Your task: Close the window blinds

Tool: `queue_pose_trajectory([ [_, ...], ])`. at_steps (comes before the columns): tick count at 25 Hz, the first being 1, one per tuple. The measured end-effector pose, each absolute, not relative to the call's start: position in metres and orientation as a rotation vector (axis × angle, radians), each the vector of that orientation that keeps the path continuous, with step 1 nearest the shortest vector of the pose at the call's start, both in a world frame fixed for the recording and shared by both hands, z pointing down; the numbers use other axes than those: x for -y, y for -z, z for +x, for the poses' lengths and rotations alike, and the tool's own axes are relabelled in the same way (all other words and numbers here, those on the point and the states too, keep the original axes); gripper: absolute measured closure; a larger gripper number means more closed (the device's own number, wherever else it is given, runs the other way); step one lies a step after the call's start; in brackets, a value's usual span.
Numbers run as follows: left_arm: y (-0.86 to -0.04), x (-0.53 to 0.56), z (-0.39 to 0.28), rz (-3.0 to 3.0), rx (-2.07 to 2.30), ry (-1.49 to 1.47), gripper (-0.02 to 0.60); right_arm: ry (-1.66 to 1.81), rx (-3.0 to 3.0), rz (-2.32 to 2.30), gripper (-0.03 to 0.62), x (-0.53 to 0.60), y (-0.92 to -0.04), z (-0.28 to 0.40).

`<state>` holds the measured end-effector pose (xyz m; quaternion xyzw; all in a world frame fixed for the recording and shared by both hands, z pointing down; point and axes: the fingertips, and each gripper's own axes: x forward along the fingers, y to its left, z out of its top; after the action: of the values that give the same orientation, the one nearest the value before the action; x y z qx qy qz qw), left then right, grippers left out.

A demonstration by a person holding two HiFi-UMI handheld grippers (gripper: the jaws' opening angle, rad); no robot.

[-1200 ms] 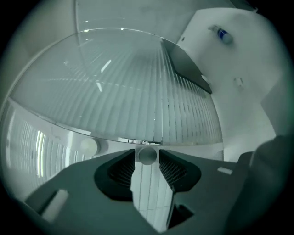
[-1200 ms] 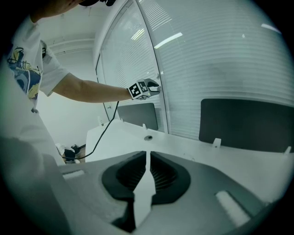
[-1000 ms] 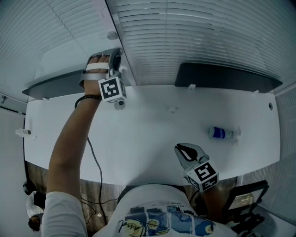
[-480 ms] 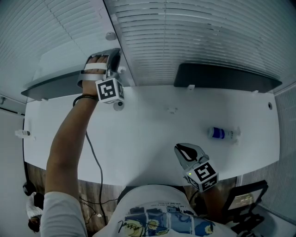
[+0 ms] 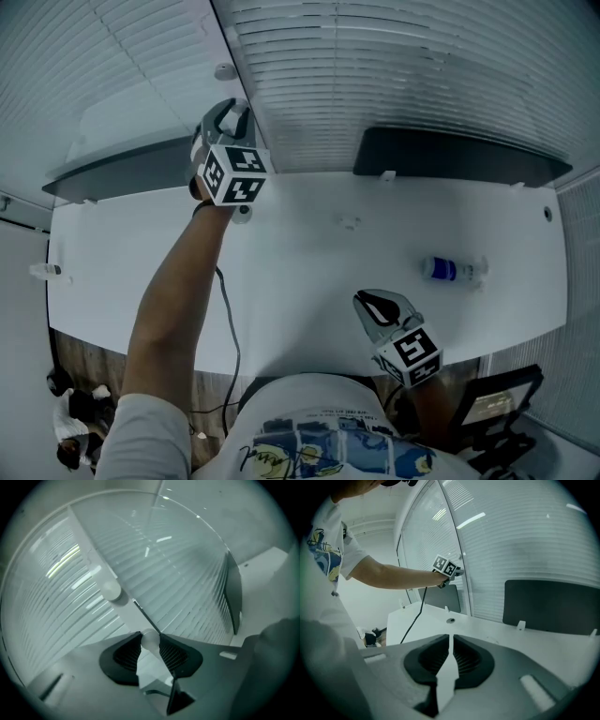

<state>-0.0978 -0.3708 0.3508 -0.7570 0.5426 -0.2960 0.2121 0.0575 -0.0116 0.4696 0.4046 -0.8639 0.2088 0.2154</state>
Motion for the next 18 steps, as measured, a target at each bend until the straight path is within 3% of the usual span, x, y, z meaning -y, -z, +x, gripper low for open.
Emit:
queue_pose_trajectory([
  [18,-0.349,0.372,-0.109,-2.768,-2.102,0.051,0.457,-0.577,2.401,1.115,0.577,0.011,-0.470,0.057],
])
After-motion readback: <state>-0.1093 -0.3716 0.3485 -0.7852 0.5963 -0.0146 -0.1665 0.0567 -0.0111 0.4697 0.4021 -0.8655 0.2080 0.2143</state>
